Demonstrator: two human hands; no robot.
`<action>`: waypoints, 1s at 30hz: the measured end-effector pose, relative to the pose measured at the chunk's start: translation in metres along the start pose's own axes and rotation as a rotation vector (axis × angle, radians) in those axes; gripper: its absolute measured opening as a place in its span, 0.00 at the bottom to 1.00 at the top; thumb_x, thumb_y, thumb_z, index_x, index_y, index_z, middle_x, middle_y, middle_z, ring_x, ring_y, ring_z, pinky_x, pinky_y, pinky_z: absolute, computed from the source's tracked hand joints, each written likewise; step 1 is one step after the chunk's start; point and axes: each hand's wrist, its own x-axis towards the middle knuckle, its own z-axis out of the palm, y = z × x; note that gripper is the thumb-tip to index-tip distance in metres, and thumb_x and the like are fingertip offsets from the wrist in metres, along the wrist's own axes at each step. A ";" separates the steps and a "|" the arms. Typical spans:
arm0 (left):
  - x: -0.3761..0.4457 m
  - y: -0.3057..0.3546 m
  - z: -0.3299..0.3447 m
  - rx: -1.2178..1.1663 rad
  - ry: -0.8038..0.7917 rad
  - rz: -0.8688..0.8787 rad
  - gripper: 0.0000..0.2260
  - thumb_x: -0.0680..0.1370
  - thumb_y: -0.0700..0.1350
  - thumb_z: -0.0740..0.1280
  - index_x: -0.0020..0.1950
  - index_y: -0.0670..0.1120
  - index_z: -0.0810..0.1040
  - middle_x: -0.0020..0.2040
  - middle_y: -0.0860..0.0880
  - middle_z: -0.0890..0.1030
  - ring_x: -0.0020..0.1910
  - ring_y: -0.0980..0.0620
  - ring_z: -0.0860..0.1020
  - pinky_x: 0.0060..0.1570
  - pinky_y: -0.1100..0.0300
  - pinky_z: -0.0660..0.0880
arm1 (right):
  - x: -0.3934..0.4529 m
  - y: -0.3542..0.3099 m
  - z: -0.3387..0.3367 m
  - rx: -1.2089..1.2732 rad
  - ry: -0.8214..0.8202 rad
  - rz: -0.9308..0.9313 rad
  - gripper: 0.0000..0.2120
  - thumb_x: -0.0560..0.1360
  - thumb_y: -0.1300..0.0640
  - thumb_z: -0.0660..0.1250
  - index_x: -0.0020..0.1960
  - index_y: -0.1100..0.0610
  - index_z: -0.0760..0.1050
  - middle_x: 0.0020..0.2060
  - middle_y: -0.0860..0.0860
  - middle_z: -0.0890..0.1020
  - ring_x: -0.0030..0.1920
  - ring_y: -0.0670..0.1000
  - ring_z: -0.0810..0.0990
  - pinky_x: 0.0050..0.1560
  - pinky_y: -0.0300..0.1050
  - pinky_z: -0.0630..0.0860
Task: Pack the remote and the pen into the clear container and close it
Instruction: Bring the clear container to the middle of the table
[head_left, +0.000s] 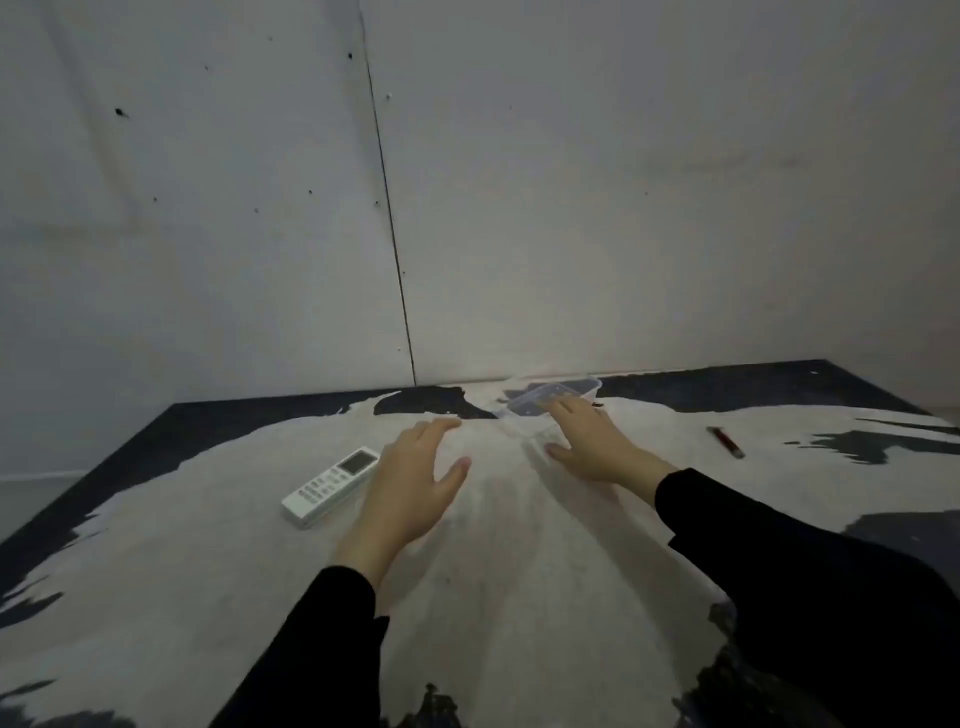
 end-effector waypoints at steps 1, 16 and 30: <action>-0.006 -0.002 0.005 -0.030 -0.010 -0.028 0.19 0.76 0.52 0.63 0.66 0.50 0.69 0.63 0.49 0.76 0.63 0.48 0.72 0.63 0.51 0.69 | 0.004 -0.003 0.007 0.022 -0.002 0.015 0.26 0.75 0.54 0.64 0.71 0.56 0.62 0.69 0.57 0.68 0.71 0.58 0.64 0.67 0.57 0.66; -0.024 -0.049 0.045 -0.292 0.040 -0.198 0.13 0.76 0.46 0.65 0.60 0.49 0.75 0.54 0.50 0.79 0.54 0.55 0.77 0.55 0.60 0.73 | -0.004 -0.025 0.038 0.196 0.248 0.113 0.18 0.76 0.47 0.62 0.34 0.57 0.71 0.38 0.54 0.75 0.45 0.53 0.69 0.46 0.49 0.69; -0.025 -0.031 0.041 -0.611 0.109 -0.415 0.13 0.76 0.41 0.63 0.59 0.51 0.77 0.53 0.48 0.81 0.48 0.54 0.78 0.49 0.62 0.73 | -0.109 -0.052 0.000 0.481 -0.037 -0.190 0.07 0.70 0.64 0.60 0.37 0.54 0.70 0.56 0.53 0.75 0.64 0.40 0.70 0.58 0.24 0.62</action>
